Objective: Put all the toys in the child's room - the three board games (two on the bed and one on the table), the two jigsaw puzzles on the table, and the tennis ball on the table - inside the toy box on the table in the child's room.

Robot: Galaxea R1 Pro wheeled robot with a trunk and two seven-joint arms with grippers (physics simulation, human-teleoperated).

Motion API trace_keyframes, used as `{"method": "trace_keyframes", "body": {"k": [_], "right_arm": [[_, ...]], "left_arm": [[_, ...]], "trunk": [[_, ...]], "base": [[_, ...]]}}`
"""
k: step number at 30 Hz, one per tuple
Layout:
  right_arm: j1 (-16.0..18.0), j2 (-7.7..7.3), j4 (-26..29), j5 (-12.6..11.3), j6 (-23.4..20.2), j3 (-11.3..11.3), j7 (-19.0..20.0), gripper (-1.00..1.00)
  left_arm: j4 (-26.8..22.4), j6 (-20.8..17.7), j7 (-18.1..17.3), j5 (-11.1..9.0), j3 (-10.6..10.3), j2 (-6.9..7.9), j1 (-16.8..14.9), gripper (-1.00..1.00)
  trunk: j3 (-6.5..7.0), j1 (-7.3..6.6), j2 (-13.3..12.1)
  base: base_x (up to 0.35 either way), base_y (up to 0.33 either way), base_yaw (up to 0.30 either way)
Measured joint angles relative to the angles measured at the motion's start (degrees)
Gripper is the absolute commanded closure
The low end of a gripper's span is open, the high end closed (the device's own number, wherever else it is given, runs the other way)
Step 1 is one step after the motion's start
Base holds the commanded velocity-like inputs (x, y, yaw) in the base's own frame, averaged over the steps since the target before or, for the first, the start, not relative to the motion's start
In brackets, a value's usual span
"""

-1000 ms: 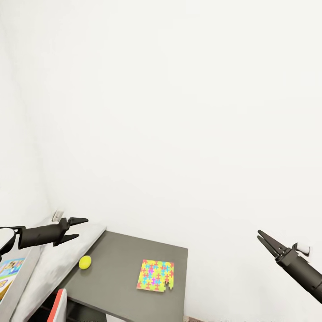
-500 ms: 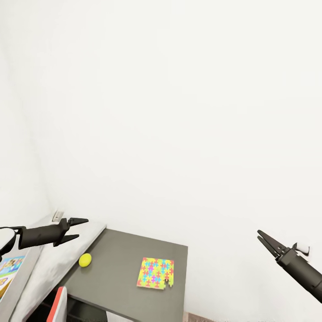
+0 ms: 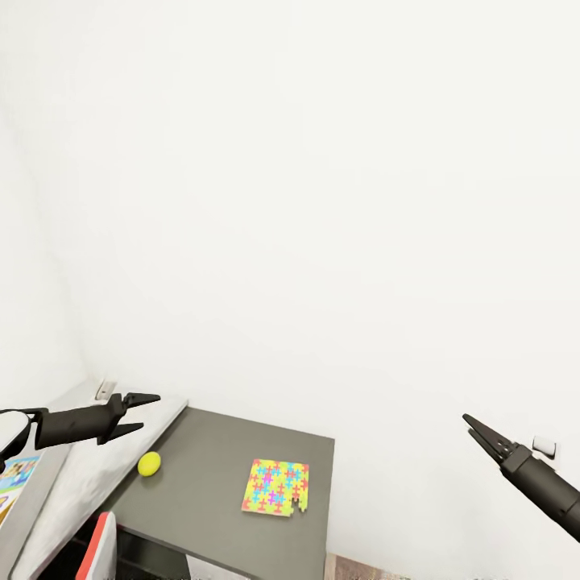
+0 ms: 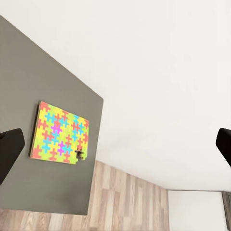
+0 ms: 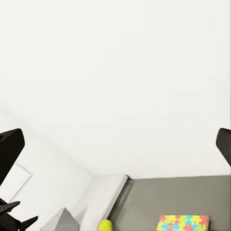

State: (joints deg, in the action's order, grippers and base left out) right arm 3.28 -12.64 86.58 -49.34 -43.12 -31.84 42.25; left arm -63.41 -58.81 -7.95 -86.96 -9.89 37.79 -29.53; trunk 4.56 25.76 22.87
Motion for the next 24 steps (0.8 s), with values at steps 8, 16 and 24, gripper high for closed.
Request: {"method": "trace_keyframes", "body": {"k": [8, 16, 24], "right_arm": [[0.02, -0.09, -0.06, 0.08, -0.71, -0.06, -0.51, -1.00], [0.07, -0.12, -1.74, 0.05, -0.82, -0.14, -0.74, -1.00], [0.29, -1.88, -8.41, -0.21, -2.16, -0.54, -0.39, -1.00]], "left_arm": [[-0.02, 0.15, 0.12, 0.15, 0.10, -0.14, 0.02, -1.00], [-0.16, 0.42, 0.18, 2.44, -2.04, -1.76, 0.00, -1.00], [-0.33, 0.48, 0.19, 4.72, -3.00, -3.64, -0.04, -1.00]], "trunk": [[-0.73, 0.00, 0.00], [-1.48, 0.00, 0.00], [-2.22, 0.00, 0.00]], "base": [[0.000, -0.117, 0.000], [0.000, -0.022, 0.000], [0.000, -0.002, 0.000]]}}
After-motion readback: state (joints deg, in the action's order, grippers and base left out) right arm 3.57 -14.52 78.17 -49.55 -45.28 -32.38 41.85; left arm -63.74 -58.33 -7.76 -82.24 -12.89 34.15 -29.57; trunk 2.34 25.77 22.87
